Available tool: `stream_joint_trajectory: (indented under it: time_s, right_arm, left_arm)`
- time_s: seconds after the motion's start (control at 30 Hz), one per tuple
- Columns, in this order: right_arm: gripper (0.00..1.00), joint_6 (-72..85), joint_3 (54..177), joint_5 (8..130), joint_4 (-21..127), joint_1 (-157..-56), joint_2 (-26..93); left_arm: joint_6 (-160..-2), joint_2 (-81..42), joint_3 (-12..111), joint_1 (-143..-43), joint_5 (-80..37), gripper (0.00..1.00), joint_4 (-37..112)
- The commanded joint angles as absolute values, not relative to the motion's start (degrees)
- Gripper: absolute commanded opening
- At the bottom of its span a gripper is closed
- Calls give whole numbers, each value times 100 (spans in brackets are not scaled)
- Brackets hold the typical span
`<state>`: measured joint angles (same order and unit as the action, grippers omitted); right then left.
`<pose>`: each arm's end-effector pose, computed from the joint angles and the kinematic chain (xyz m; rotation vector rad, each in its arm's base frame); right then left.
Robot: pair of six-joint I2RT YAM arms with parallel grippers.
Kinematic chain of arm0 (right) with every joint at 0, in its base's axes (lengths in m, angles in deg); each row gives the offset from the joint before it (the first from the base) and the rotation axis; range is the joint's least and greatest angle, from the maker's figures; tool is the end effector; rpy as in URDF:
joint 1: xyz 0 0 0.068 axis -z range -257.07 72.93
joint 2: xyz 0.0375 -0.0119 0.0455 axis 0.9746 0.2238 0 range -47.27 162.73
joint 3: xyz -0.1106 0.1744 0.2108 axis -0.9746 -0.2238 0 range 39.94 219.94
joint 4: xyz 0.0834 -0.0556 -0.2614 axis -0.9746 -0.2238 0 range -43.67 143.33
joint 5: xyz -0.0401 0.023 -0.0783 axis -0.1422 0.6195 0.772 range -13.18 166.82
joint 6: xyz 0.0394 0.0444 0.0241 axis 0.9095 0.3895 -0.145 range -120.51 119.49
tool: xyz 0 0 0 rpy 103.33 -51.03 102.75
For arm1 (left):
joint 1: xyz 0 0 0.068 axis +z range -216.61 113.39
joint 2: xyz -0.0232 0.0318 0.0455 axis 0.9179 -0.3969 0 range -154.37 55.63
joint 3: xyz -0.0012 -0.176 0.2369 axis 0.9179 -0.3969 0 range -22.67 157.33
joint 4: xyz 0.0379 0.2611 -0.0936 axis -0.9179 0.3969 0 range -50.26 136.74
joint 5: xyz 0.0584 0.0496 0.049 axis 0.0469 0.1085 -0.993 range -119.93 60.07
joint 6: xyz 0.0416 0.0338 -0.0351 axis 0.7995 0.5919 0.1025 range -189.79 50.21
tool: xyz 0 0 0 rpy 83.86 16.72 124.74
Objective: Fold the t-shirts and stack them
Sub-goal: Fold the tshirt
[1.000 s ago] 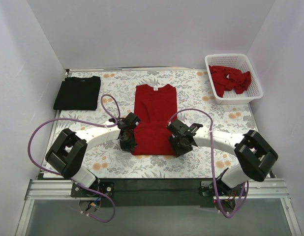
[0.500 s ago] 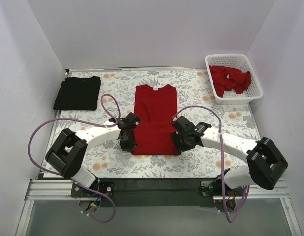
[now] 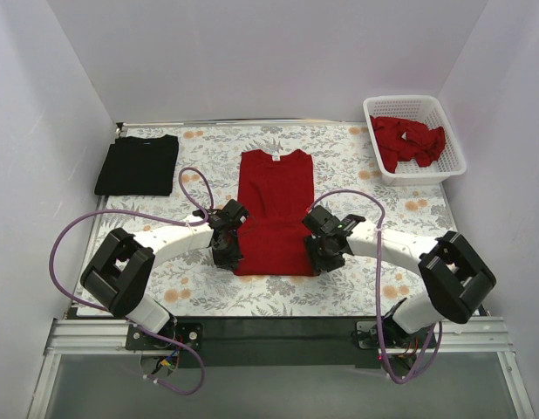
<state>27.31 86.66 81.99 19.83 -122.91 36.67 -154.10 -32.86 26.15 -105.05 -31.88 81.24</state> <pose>0.1965 0.1960 0.1701 -0.4192 2.7816 0.1846 0.2154 -0.1686 0.1555 -1.1855 2.7911 -0.1811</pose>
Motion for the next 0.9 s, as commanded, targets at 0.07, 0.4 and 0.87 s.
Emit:
stream_joint_trajectory:
  time_s: [0.07, 0.4, 0.87]
  right_arm:
    - [43, 2736, 8837, 8016, 2116, -12295, 3886]
    - [41, 2648, 8933, 7936, 2151, -12365, 4351]
    - [8, 2551, 8977, 8129, 1897, -12339, 4317]
  left_arm:
    - [-15338, -3297, 2593, -10529, -3081, 0, 8123]
    - [-15294, -3350, 2628, -10520, -3019, 0, 8061]
    - [-15346, -3086, 2690, -10511, -3212, 0, 8166]
